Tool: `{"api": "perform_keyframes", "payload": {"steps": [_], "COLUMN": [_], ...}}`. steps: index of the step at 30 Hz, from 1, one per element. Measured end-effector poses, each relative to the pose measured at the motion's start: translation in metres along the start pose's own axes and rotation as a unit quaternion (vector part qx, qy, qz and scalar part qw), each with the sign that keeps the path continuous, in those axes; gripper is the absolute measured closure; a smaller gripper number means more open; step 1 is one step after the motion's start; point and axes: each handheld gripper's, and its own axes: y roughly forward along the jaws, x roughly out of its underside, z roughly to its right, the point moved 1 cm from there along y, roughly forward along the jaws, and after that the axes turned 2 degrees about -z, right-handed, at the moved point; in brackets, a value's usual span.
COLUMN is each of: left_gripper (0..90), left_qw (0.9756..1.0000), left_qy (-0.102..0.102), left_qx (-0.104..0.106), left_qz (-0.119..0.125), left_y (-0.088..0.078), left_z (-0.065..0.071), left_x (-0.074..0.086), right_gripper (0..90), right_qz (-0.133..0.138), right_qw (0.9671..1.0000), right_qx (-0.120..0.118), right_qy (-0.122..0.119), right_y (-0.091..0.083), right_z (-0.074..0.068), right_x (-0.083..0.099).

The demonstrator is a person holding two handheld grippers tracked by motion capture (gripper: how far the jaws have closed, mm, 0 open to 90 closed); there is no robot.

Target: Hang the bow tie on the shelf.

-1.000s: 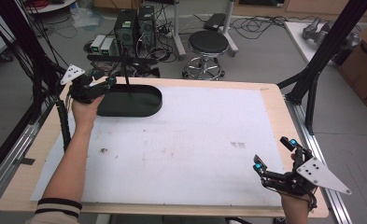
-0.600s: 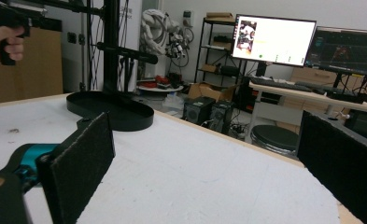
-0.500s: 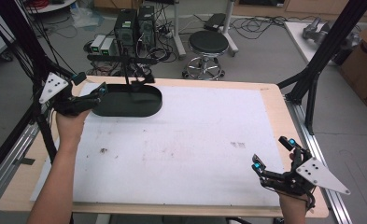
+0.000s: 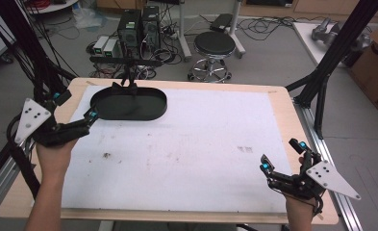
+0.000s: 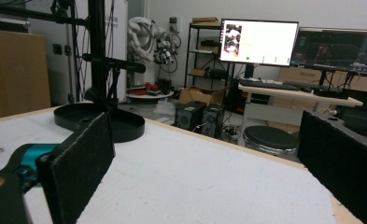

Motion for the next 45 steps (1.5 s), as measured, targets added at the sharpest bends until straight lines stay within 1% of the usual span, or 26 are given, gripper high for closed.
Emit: {"api": "perform_keyframes", "payload": {"steps": [1,3,8,9,11,12,13,17,19,22,23,26,28,30,32,36,37,39,45], "left_gripper": [14.0,14.1,14.0,14.0,13.5,13.5,13.5,13.4,13.4,13.4,13.4,13.4,13.4,13.4,13.3,13.4,13.4,13.4,13.4], "left_qw": [0.9999,0.9997,0.9989,0.9988,0.9988,0.9986,0.9984,0.9974,0.9971,0.9971,0.997,0.9968,0.9966,0.9964,0.9965,0.9968,0.9968,0.9969,0.9969], "left_qy": [0.008,0.015,0.022,0.019,0.006,0.002,0.002,-0.019,-0.027,-0.035,-0.037,-0.037,-0.046,-0.052,-0.052,-0.05,-0.05,-0.051,-0.055], "left_qx": [-0.006,-0.014,-0.038,-0.041,-0.048,-0.052,-0.056,-0.069,-0.069,-0.067,-0.067,-0.07,-0.067,-0.065,-0.063,-0.06,-0.059,-0.057,-0.054], "left_qz": [-0.006,-0.012,-0.017,-0.019,-0.011,-0.008,-0.007,0.012,0.015,0.012,0.008,-0.008,-0.015,-0.015,-0.017,-0.019,-0.019,-0.019,-0.015], "left_y": [-0.008,-0.018,-0.038,-0.042,-0.049,-0.052,-0.055,-0.069,-0.073,-0.076,-0.077,-0.075,-0.072,-0.07,-0.068,-0.066,-0.066,-0.067,-0.068], "left_z": [0.004,0.008,0.012,0.012,0.01,0.009,0.008,0.003,0.002,0.002,0.002,0.001,-0.001,-0.002,-0.002,-0.002,-0.002,-0.002,-0.003], "left_x": [0.003,0.007,0.021,0.024,0.03,0.033,0.035,0.038,0.043,0.056,0.062,0.076,0.081,0.084,0.085,0.087,0.087,0.087,0.086], "right_gripper": [3.8,3.7,3.7,3.7,3.7,3.7,3.7,3.7,3.7,3.7,3.7,3.7,3.7,3.7,3.7,3.7,3.7,3.7,3.7], "right_qz": [0.0,0.0,0.002,0.003,0.005,0.005,0.006,0.005,0.006,0.004,0.001,0.0,-0.002,-0.003,-0.003,-0.007,-0.008,-0.011,-0.014], "right_qw": [1.0,1.0,1.0,1.0,1.0,1.0,1.0,1.0,0.9999,0.9999,1.0,1.0,1.0,1.0,0.9999,0.9999,0.9999,0.9999,0.9998], "right_qx": [0.002,0.005,0.007,0.006,0.004,0.003,0.003,0.003,0.004,0.006,0.005,0.007,0.008,0.008,0.009,0.008,0.007,0.008,0.009], "right_qy": [0.001,0.006,0.001,0.0,-0.003,-0.005,-0.004,-0.007,-0.009,-0.01,-0.005,-0.004,-0.001,-0.005,-0.009,-0.004,0.002,0.002,0.006], "right_y": [0.001,0.003,0.008,0.009,0.011,0.011,0.012,0.013,0.013,0.014,0.014,0.015,0.015,0.016,0.016,0.018,0.018,0.019,0.02], "right_z": [0.0,-0.001,-0.004,-0.005,-0.006,-0.007,-0.007,-0.008,-0.008,-0.007,-0.007,-0.006,-0.006,-0.007,-0.007,-0.006,-0.006,-0.005,-0.006], "right_x": [0.0,0.0,-0.001,-0.001,0.0,0.0,0.0,0.001,0.003,0.007,0.009,0.012,0.014,0.016,0.019,0.026,0.028,0.03,0.032]}}
